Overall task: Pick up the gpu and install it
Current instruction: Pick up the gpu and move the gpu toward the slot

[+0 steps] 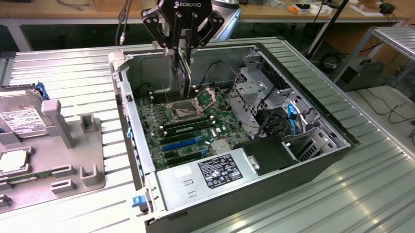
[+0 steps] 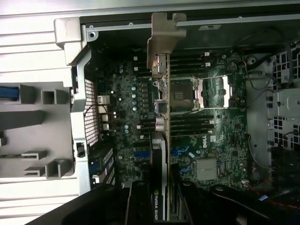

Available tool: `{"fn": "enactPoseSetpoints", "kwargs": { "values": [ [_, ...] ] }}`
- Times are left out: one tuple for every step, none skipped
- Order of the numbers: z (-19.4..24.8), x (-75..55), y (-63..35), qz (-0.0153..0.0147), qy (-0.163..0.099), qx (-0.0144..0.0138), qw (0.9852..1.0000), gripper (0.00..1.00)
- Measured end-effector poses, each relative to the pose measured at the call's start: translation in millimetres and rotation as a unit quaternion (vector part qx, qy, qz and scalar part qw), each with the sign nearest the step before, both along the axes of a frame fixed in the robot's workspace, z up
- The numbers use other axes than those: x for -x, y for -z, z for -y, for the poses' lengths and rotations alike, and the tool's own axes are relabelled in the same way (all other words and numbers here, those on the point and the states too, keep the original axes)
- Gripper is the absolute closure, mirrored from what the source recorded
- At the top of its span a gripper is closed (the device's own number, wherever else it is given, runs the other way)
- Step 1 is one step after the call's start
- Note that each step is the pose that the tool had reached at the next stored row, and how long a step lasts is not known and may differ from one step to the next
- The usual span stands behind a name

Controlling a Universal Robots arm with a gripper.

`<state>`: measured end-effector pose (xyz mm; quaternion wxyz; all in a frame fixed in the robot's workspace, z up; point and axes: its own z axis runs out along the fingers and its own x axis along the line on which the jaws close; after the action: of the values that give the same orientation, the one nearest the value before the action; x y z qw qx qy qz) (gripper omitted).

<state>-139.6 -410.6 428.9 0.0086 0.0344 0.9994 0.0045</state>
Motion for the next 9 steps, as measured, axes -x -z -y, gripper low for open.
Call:
{"fn": "enactPoseSetpoints", "kwargs": {
  "values": [
    [0.0,-3.5,0.0,-0.0001,0.0,0.0,1.0,0.73],
    [0.0,-5.8,0.0,0.0,0.0,0.0,1.0,0.73],
    [0.0,-7.8,0.0,-0.0001,0.0,0.0,1.0,0.73],
    [0.0,-9.9,0.0,-0.0001,0.0,0.0,1.0,0.73],
    [0.0,-12.0,0.0,-0.0001,0.0,0.0,1.0,0.73],
    [0.0,-15.1,0.0,-0.0001,0.0,0.0,1.0,0.73],
    [0.0,-17.7,0.0,-0.0001,0.0,0.0,1.0,0.73],
    [0.0,-21.6,0.0,-0.0002,0.0,0.0,1.0,0.73],
    [0.0,-24.1,0.0,-0.0002,0.0,0.0,1.0,0.73]
  ]
}}
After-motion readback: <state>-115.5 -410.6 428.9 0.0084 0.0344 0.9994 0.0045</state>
